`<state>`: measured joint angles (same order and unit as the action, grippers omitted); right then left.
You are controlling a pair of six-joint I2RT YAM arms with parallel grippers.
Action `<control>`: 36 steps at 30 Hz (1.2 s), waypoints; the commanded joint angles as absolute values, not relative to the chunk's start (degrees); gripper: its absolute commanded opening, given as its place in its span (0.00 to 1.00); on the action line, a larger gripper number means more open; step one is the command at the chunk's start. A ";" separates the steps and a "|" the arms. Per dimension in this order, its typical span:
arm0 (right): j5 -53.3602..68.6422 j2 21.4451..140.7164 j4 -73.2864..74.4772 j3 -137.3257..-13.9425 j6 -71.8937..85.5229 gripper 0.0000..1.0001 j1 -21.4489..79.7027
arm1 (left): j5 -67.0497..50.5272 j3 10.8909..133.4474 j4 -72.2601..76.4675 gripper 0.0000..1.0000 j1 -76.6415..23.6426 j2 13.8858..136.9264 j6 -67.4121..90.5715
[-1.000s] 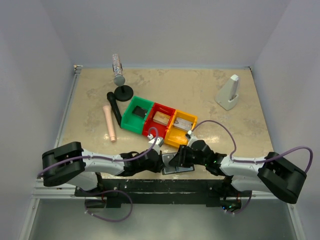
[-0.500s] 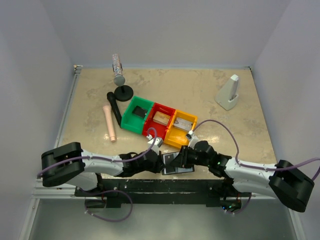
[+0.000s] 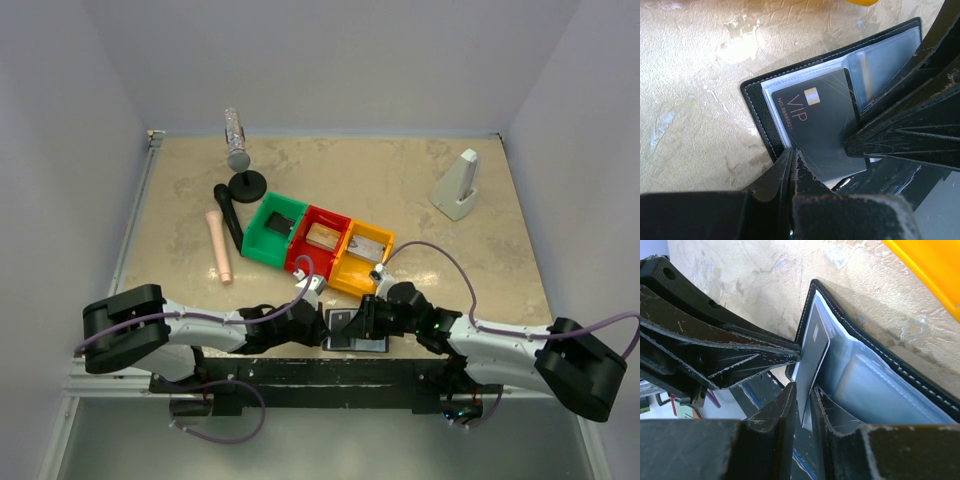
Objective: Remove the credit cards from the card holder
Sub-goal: Remove the credit card from the card holder.
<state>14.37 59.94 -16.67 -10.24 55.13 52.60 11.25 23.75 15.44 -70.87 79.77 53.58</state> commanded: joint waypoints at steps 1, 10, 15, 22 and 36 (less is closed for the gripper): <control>17.05 58.28 -16.88 -13.01 54.06 0.20 53.09 | 11.16 23.64 14.33 0.00 -70.93 80.42 53.96; 15.91 53.00 -12.13 -11.78 53.96 0.13 53.09 | 11.51 23.73 13.18 0.00 -70.31 82.44 55.81; 15.21 50.02 -9.85 -11.34 53.97 0.13 53.09 | 11.34 23.64 13.27 0.00 -70.05 83.14 56.25; 14.15 46.06 -6.86 -10.11 54.05 0.15 53.09 | 11.34 23.64 13.18 0.00 -69.96 83.85 56.51; 12.39 41.22 -2.72 -8.62 54.23 0.14 53.09 | 11.69 22.85 13.45 0.00 -69.96 83.50 57.48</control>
<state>13.54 42.57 -2.55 -9.02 54.39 52.86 10.85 24.12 17.72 -70.17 81.95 57.56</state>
